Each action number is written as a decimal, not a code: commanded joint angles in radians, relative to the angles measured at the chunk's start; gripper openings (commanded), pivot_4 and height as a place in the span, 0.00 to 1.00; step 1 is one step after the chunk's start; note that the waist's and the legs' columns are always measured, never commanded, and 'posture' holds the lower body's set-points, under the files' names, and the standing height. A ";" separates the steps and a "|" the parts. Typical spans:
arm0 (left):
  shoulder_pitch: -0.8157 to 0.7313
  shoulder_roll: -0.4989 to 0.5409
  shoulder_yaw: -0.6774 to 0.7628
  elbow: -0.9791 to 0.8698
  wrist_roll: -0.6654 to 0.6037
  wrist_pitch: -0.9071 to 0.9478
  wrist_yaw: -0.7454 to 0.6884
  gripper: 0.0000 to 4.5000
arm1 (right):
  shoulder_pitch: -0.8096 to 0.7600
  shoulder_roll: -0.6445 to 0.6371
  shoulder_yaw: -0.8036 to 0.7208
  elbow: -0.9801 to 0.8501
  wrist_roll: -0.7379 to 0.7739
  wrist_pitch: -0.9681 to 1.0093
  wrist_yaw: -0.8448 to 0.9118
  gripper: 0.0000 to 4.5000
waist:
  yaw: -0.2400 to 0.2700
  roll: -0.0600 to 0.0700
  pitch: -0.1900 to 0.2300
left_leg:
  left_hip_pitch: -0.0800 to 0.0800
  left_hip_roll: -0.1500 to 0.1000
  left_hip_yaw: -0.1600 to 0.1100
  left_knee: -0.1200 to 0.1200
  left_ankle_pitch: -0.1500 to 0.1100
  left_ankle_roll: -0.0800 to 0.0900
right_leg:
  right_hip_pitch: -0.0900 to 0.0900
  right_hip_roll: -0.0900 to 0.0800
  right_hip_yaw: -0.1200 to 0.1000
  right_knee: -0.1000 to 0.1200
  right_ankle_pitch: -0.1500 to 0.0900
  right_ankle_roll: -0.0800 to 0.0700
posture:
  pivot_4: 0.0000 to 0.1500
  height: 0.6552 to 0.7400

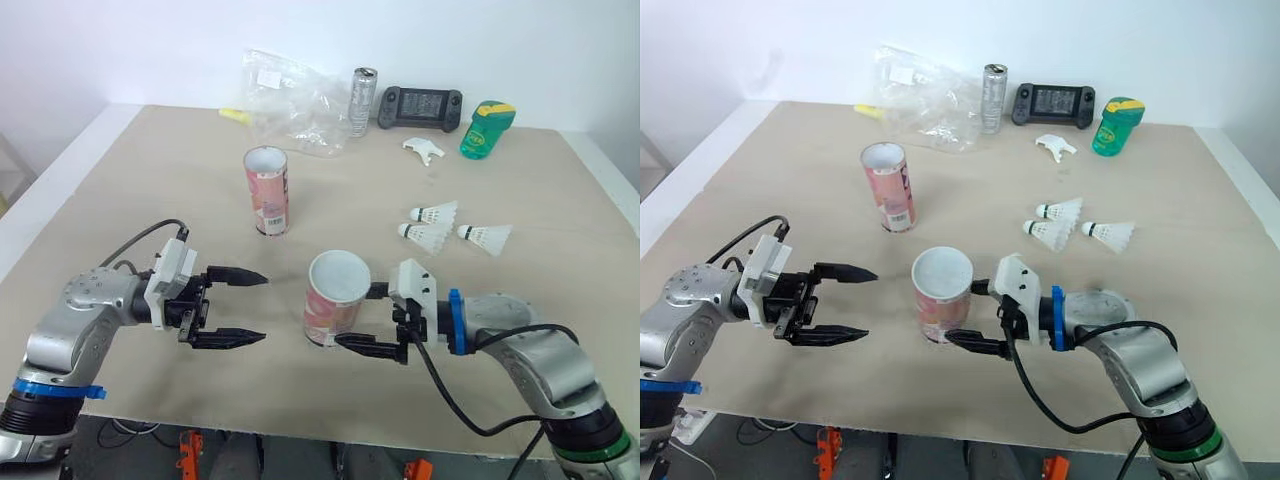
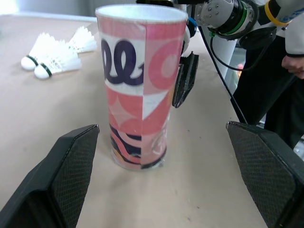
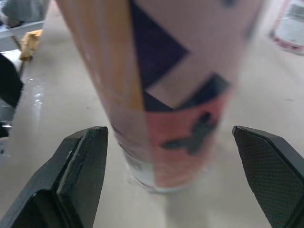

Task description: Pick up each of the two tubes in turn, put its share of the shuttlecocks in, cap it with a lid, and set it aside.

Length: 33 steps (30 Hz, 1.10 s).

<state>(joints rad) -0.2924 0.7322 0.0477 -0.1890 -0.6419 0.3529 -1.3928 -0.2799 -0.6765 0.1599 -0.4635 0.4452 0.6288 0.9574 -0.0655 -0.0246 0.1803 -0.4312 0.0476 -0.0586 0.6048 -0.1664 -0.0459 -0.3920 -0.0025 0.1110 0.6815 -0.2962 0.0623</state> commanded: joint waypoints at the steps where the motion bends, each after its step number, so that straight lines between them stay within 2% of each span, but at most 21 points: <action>1: 0.000 0.023 0.036 -0.036 -0.025 0.006 0.004 0.99 | -0.025 0.021 0.020 0.012 -0.003 -0.027 0.005 1.00 | 0.000 0.000 0.000 | 0.000 0.000 0.000 0.000 0.000 0.000 | 0.000 0.000 0.000 0.000 0.000 0.000 | 1.00 1.00; 13: -0.009 0.018 0.014 -0.022 -0.019 0.002 0.006 0.99 | -0.062 0.129 0.096 0.134 -0.070 -0.109 -0.018 1.00 | 0.000 0.000 0.000 | 0.000 0.000 0.000 0.000 0.000 0.000 | 0.000 0.000 0.000 0.000 0.000 -0.001 | 1.00 1.00; 16: -0.018 0.011 0.003 -0.017 -0.013 -0.003 0.006 1.00 | -0.056 0.129 0.088 0.136 -0.064 -0.107 -0.018 0.83 | 0.001 0.000 0.000 | 0.000 0.000 0.000 0.000 0.000 0.000 | 0.000 0.000 0.000 0.000 0.000 -0.001 | 1.00 1.00; 18: -0.021 0.007 -0.003 -0.016 -0.010 -0.005 0.006 1.00 | -0.054 0.127 0.079 0.130 -0.058 -0.100 -0.022 0.65 | 0.001 0.000 0.000 | 0.000 0.000 0.000 0.000 0.000 0.000 | 0.000 0.000 0.000 0.000 0.000 -0.001 | 1.00 1.00; 21: -0.027 -0.001 -0.016 -0.009 0.000 -0.013 0.001 1.00 | -0.056 0.117 0.050 0.113 -0.037 -0.078 -0.030 0.65 | 0.002 0.000 0.000 | 0.000 0.000 0.000 0.000 0.000 0.000 | 0.000 0.000 0.000 0.000 0.001 -0.001 | 1.00 1.00; 28: -0.103 -0.055 -0.050 0.027 0.010 -0.019 0.020 1.00 | -0.070 0.085 -0.101 0.081 0.030 -0.055 -0.060 0.65 | 0.008 0.000 0.000 | 0.000 0.000 0.000 0.001 0.000 0.000 | 0.000 0.000 0.000 0.000 0.001 0.000 | 1.00 1.00; 33: -0.280 -0.186 -0.061 0.105 0.009 0.021 0.141 1.00 | -0.130 0.052 -0.422 0.200 0.101 -0.059 -0.200 0.65 | 0.025 0.000 0.001 | -0.002 -0.001 0.000 0.006 0.000 0.000 | 0.001 0.000 0.000 0.000 0.004 0.001 | 1.00 1.00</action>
<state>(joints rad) -0.5290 0.5704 -0.0189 -0.0917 -0.6205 0.3575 -1.2990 -0.3820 -0.6015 -0.1160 -0.2832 0.5007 0.5863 0.8149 -0.0408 -0.0244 0.1815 -0.4345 0.0468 -0.0589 0.6123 -0.1661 -0.0462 -0.3914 -0.0024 0.1105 0.6817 -0.2917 0.0642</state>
